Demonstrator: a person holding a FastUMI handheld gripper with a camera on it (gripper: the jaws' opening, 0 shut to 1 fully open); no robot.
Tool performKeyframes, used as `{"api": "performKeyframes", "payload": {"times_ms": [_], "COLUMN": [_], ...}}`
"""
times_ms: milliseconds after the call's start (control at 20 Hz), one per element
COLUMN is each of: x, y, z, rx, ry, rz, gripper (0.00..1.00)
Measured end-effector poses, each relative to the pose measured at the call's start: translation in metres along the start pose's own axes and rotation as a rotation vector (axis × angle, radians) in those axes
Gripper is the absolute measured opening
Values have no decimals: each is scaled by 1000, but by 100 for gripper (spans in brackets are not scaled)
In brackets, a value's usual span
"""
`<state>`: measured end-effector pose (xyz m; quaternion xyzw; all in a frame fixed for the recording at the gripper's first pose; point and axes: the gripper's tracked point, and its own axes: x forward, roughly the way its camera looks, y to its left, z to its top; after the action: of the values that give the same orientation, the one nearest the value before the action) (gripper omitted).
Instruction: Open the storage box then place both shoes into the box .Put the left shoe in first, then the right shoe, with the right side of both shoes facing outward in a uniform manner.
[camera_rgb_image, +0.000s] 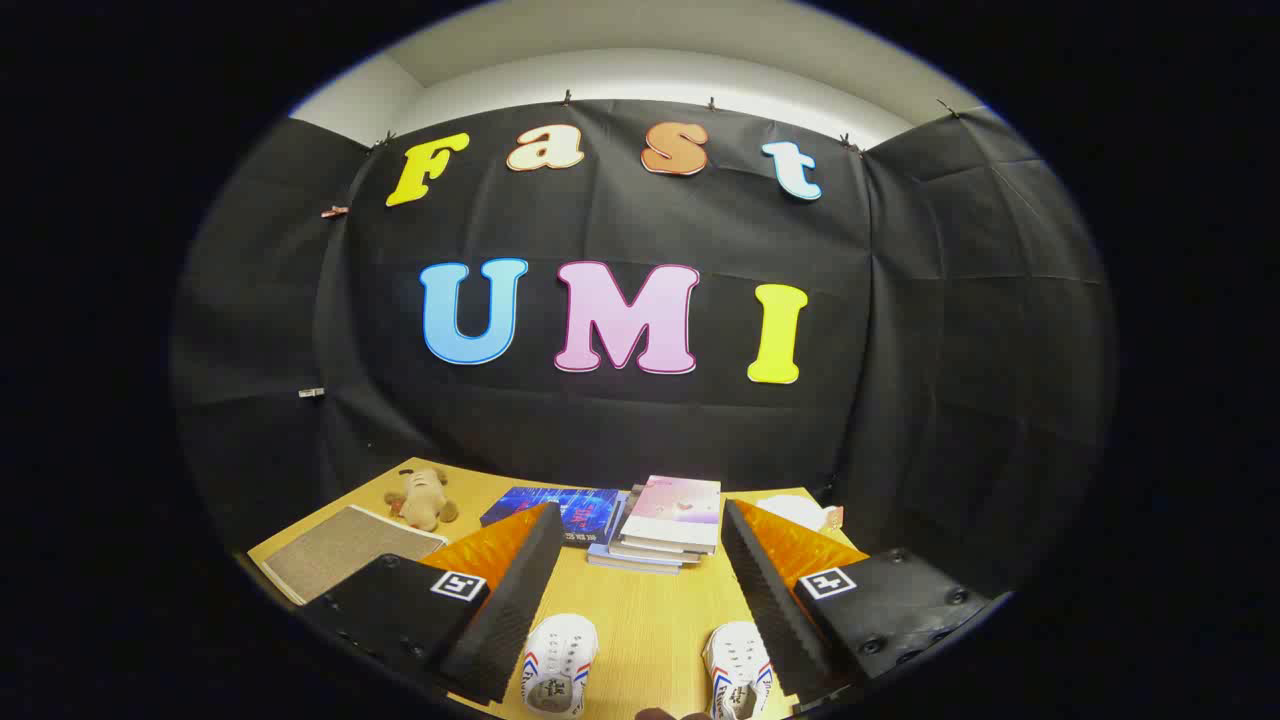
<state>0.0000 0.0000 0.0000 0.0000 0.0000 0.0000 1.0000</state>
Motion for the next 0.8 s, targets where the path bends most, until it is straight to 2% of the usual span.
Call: {"api": "performKeyframes", "payload": {"times_ms": [800], "x": [-10], "y": [25], "z": [-7], "rx": [-1], "ry": [18], "rz": [-18], "gripper": [98]}}
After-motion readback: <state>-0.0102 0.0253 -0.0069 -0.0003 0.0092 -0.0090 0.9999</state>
